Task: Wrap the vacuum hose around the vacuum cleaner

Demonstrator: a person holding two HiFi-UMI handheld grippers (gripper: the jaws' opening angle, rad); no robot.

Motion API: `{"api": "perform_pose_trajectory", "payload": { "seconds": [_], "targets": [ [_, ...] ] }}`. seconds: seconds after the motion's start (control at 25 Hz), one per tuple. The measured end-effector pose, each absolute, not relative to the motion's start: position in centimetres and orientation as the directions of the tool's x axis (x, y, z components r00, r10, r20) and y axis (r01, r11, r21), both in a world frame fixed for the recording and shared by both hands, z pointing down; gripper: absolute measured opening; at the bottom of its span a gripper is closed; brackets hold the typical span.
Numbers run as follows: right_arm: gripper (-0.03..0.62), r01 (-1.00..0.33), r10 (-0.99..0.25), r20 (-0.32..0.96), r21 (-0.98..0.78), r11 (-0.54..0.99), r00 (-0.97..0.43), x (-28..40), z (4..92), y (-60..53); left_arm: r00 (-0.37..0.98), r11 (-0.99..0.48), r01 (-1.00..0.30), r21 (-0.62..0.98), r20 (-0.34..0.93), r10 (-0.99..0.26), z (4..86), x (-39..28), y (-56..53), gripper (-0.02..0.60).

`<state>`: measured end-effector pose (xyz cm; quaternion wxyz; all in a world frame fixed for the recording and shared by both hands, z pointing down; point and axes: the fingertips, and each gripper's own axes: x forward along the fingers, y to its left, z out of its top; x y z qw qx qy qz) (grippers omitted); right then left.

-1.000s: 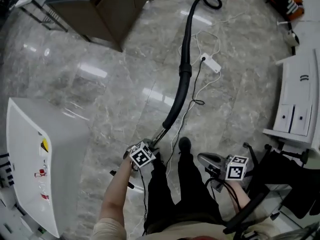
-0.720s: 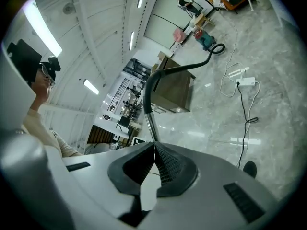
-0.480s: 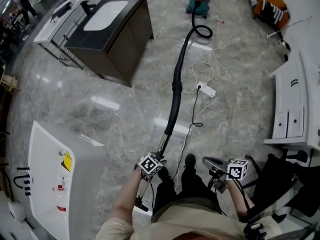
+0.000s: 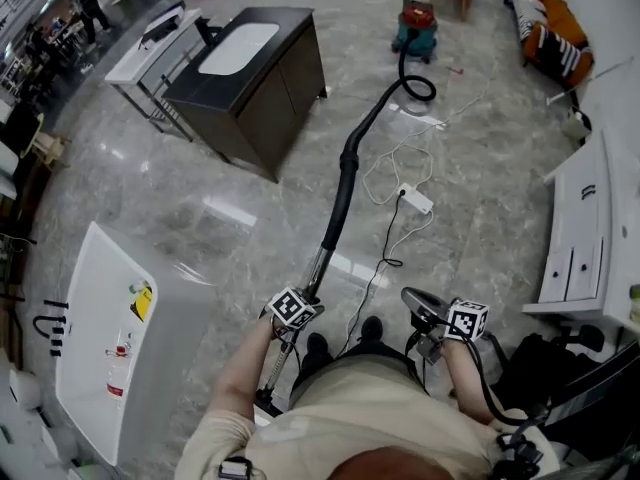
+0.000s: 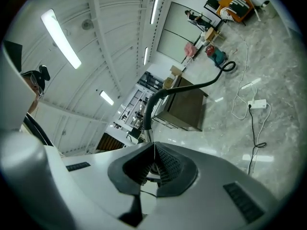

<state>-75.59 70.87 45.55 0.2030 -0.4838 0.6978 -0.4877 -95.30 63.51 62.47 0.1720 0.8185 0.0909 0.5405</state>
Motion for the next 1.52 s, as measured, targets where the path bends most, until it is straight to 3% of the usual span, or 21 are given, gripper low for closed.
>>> {"api": "perform_pose_trajectory", "payload": {
  "seconds": [0.4,0.96,1.24,1.52],
  "targets": [
    [0.005,-0.494,-0.849,0.146,-0.857,0.148,-0.507,-74.9,42.1,70.1,0.392,-0.950,-0.056,0.306,0.882,0.261,60.5,-92.4,62.4,0.097],
    [0.005,-0.585,-0.900,0.236,-0.811,0.026,-0.367,-71.5,41.7,62.1,0.453,-0.931,-0.056,0.360,0.841,0.297,61.9,-91.2,54.3,0.097],
    [0.005,-0.627,-0.922,0.277,-0.778,-0.050,-0.270,-71.2,41.3,57.0,0.491,-0.920,0.037,0.391,0.795,0.357,60.6,-88.3,48.4,0.097],
    [0.005,-0.662,-0.915,0.361,-0.732,-0.160,-0.179,-69.4,43.4,56.5,0.498,-0.943,0.150,0.296,0.802,0.330,58.8,-83.4,43.5,0.097]
  ]
}}
